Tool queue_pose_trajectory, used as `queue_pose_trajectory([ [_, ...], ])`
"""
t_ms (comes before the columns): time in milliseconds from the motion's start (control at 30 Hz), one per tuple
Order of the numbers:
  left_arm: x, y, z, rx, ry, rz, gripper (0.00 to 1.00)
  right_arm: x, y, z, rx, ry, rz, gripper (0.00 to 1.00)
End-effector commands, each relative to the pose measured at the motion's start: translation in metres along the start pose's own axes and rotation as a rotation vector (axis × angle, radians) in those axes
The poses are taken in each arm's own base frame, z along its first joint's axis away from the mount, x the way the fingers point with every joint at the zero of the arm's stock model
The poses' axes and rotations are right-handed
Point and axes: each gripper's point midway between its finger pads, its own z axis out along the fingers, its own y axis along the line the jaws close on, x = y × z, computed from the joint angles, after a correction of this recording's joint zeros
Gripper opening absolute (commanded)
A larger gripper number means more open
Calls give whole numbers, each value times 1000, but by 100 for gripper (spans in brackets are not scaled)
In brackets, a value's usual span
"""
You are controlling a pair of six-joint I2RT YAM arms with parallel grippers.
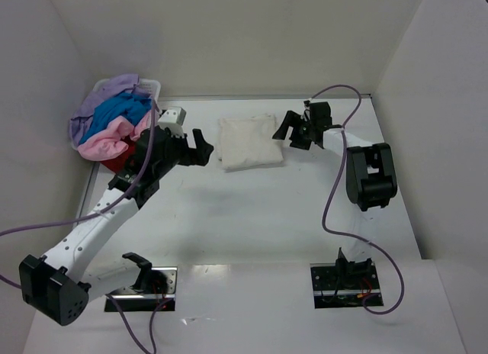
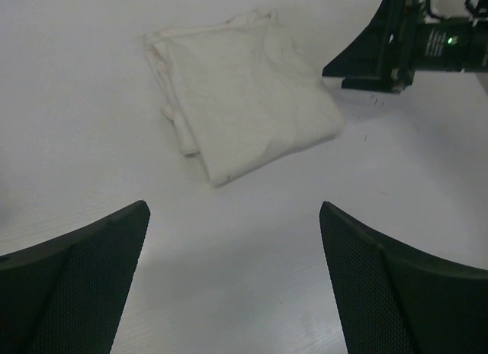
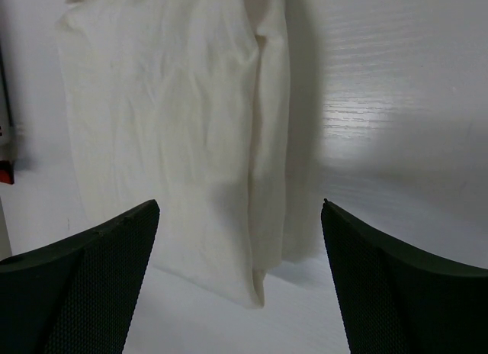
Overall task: Fold and stack the t-shirts
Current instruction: Put the neatly folded tshirt into the corner of the board with the right arm
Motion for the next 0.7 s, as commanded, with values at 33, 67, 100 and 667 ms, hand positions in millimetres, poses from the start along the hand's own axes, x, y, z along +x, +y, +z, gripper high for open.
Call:
queue_pose_trajectory([
  [33,-53,-2,3,-5,-149,-39,100,-25,16,7,-77,-38,-37,93],
  [67,-43,3,12,-30,-100,-56,100,-22,14,10,-73,-30,-33,93],
  [100,-39,11,17,-57,-78,-83,100,-20,11,13,-67,-19,-28,95],
  [667,28,-2,101,190,255,-203,100,-32,22,-21,-22,-107,-70,34],
])
